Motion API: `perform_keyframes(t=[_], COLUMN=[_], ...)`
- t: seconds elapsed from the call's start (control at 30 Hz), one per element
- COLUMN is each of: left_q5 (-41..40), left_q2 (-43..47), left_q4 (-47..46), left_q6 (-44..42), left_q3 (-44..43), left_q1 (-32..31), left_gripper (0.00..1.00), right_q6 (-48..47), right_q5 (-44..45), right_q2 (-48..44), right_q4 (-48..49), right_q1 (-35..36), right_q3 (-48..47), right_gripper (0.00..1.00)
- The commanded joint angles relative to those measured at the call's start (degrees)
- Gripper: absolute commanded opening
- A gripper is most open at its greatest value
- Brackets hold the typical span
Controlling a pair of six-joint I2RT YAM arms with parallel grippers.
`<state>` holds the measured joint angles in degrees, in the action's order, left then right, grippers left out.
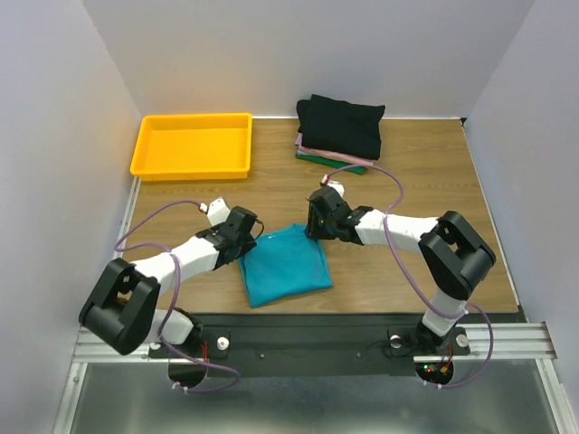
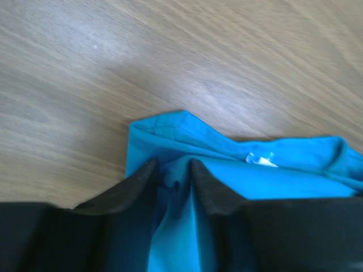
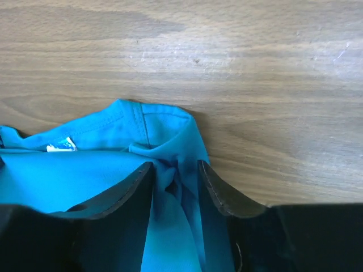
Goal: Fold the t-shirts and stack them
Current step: Fold the tshirt, then neatly place the folded tshirt to the corner
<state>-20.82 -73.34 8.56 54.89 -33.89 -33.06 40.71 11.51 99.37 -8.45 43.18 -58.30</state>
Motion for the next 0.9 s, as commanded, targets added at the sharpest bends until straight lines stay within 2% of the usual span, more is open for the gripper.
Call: perform_keyframes(t=[0.0,0.03,0.07,0.1,0.13,0.2,0.23,0.3,0.4,0.67,0.8,0.87], left_q5=[-4.7,-4.7,-4.8,-4.8,-5.0,-5.0,-5.2,-5.7,-6.3,-4.7,-4.1,-4.1], left_q2=[-1.7,-0.5,0.4,1.4,3.7,6.2,8.8,11.5,16.6,26.8,28.1,27.9], left_q4=[3.3,3.2,3.2,3.3,3.7,5.0,5.6,7.8,11.9,17.1,16.1,16.1], left_q6=[1.5,1.7,1.7,1.6,1.5,1.3,1.3,1.4,2.1,3.6,3.0,2.9], left_q3=[-4.3,-4.2,-4.2,-3.9,-3.9,-4.0,-4.0,-3.9,-3.7,-0.8,1.2,1.2], left_q1=[0.5,0.5,0.5,0.5,0.5,0.5,0.5,0.5,0.5,0.5,0.6,0.5], left_gripper=[0.57,0.64,0.67,0.72,0.8,0.88,0.98,0.98,0.98,0.99,0.99,0.98], right_q6=[-2.2,-3.4,-4.2,-5.4,-5.8,-7.0,-8.2,-9.9,-11.2,-11.2,-10.8,-11.0], right_q5=[-1.1,-2.4,-3.2,-4.3,-5.2,-6.8,-8.4,-11.1,-13.9,-10.2,-10.0,-10.1], right_q2=[-1.3,-2.8,-3.5,-4.4,-6.6,-8.8,-9.9,-13.0,-15.8,-15.5,-12.7,-10.1], right_q4=[1.2,1.2,1.2,1.2,1.2,1.2,1.2,1.2,1.1,-0.8,-1.5,-1.6], right_q1=[-0.6,-0.6,-0.6,-0.6,-0.6,-0.6,-0.6,-0.6,-0.5,2.1,3.0,4.4], right_q3=[-2.8,-2.7,-2.6,-2.4,-1.8,-0.5,0.3,3.3,7.8,12.6,12.3,11.3], right_gripper=[0.5,0.6,0.63,0.71,0.75,0.79,0.89,1.0,1.0,0.96,0.89,0.8])
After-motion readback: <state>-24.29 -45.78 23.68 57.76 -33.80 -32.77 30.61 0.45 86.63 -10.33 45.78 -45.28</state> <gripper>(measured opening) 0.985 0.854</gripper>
